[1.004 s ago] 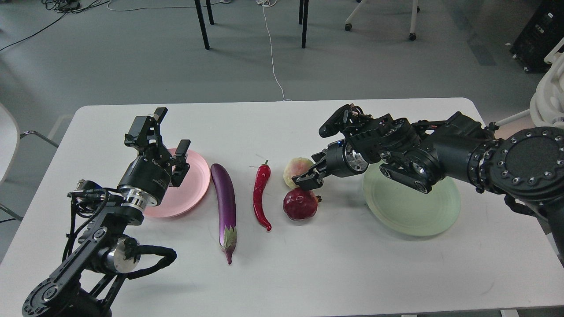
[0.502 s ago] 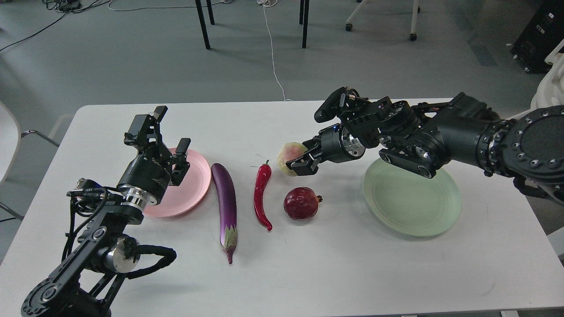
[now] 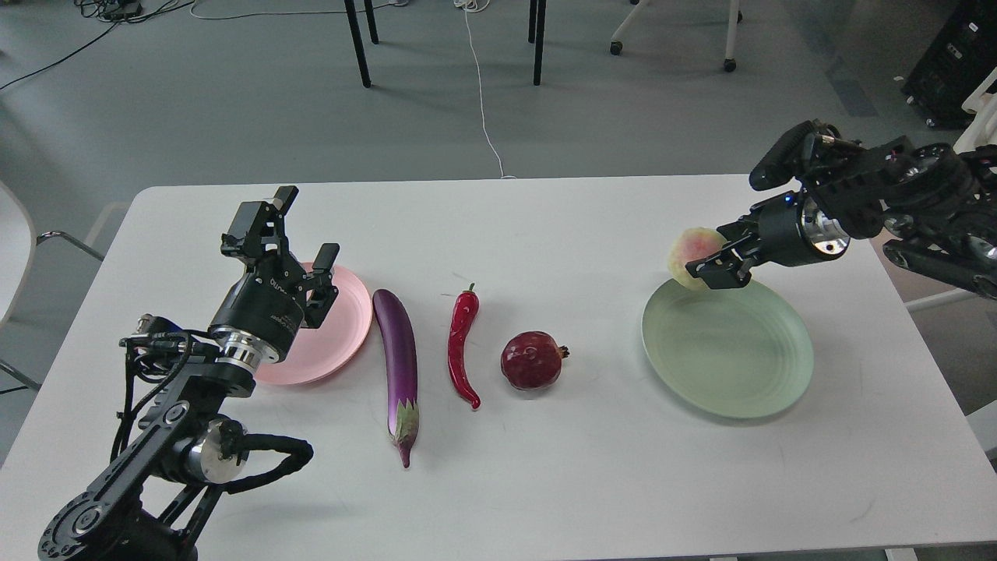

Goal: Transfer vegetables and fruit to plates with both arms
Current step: 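Carry the peach onto the green plate and release it, then reach the right gripper to the red pomegranate and grasp it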

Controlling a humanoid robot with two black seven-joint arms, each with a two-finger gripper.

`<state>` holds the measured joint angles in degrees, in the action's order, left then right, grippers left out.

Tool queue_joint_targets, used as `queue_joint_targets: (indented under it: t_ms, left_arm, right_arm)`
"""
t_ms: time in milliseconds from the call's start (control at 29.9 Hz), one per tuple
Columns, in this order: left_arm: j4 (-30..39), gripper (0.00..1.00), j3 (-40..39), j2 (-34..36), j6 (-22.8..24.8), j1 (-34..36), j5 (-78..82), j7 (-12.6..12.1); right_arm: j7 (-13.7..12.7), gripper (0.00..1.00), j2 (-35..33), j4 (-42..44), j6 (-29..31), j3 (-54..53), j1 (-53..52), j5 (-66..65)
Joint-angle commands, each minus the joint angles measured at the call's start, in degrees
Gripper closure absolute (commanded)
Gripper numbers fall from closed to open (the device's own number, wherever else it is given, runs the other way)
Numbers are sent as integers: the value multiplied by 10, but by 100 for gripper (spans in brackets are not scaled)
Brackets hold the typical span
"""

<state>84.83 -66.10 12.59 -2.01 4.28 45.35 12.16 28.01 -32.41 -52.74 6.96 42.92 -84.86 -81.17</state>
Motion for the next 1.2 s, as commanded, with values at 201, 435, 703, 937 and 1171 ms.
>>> queue_joint_targets:
  t_ms: [201,435,703,937,1171]
  left_arm:
    - [2,0,0,-2,0,-1,0,1]
    - [2,0,0,-3,0,-1,0,1]
    - [2,0,0,-3,0,-1,0,1]
    - [2,0,0,-3,0,-1,0,1]
    - [2,0,-2,0,0,-1,0,1]
  right_arm:
    - [0,52,-19,3,-4,-2,39,-8]
    - [0,17,1,24,-18,-6,43,-7]
    - [0,4,0,1,-20,-13,33,2]
    - [0,3,1,-82,-13,-36,-35,30]
    - [0,3,94,-124,-12,-37,-44,144]
